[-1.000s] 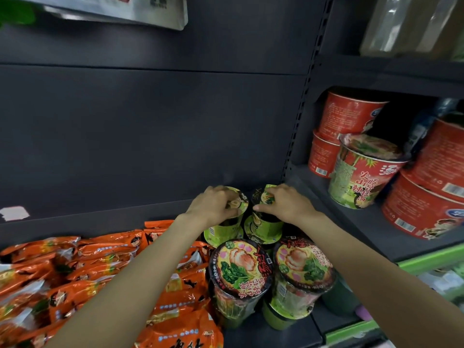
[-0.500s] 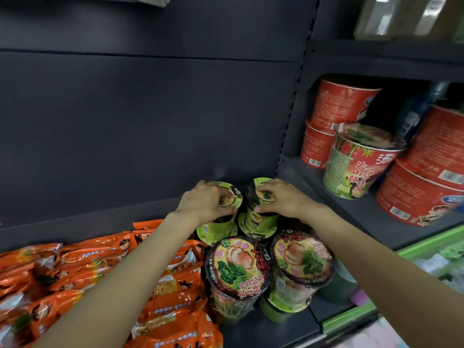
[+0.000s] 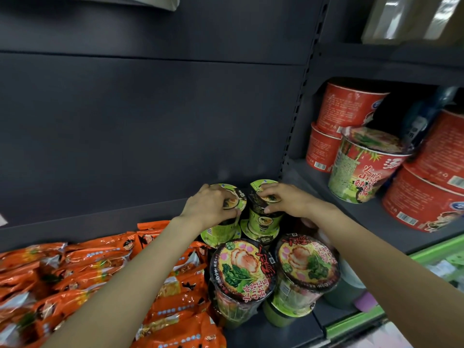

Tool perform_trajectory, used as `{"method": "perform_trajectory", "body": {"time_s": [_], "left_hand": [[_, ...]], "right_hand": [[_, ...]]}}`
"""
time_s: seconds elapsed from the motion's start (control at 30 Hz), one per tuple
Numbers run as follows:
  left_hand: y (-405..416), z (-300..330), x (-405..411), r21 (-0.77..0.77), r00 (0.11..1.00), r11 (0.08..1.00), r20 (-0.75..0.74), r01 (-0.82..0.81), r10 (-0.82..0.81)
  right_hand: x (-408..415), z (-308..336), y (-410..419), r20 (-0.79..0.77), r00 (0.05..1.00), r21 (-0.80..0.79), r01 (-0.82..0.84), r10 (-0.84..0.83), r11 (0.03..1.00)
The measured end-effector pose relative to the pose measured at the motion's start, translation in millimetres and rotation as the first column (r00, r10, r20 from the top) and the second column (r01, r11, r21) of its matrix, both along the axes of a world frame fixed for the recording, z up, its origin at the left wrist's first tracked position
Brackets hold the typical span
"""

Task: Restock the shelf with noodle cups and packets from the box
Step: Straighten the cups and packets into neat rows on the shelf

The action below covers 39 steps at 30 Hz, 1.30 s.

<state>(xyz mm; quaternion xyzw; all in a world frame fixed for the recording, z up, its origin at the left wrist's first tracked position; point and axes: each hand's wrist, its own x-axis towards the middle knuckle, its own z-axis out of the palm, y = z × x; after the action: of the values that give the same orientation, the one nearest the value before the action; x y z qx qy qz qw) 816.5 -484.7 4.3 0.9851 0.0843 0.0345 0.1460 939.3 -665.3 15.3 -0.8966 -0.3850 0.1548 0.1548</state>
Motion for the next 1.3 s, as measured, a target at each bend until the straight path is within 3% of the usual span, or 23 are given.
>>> {"method": "perform_trajectory", "body": {"time_s": [0.17, 0.37, 0.77, 0.97, 1.1, 1.3], "left_hand": [[0.6, -0.8, 1.7, 0.002, 1.0, 1.0, -0.003, 0.007, -0.007], [2.5, -3.1, 3.2, -0.009, 1.0, 1.0, 0.009, 0.011, -0.011], [2.8, -3.5, 4.3, -0.019, 1.0, 1.0, 0.023, 0.016, -0.015], [2.8, -5.3, 3.1, -0.02, 1.0, 1.0, 0.027, 0.01, -0.01], [3.4, -6.3, 3.0, -0.023, 0.999, 1.0, 0.037, 0.015, -0.014], [9.9, -7.4, 0.4, -0.089, 0.996, 0.993, 0.054, 0.079, -0.074]], "right_hand": [[-7.3, -3.9, 6.9, 0.109, 0.985, 0.008, 0.134, -0.134, 0.991], [1.1, -7.7, 15.1, 0.065, 0.957, -0.042, 0.286, -0.283, 0.957], [-0.1, 11.7, 17.3, 0.009, 0.996, -0.184, 0.093, -0.093, 0.979], [-7.8, -3.8, 14.6, 0.078, 0.995, -0.057, 0.064, -0.059, 0.996], [-5.7, -0.7, 10.0, 0.035, 0.998, -0.044, -0.042, 0.044, 0.998], [-10.1, -2.1, 7.7, 0.015, 0.998, 0.013, -0.053, 0.053, 0.998]]}}
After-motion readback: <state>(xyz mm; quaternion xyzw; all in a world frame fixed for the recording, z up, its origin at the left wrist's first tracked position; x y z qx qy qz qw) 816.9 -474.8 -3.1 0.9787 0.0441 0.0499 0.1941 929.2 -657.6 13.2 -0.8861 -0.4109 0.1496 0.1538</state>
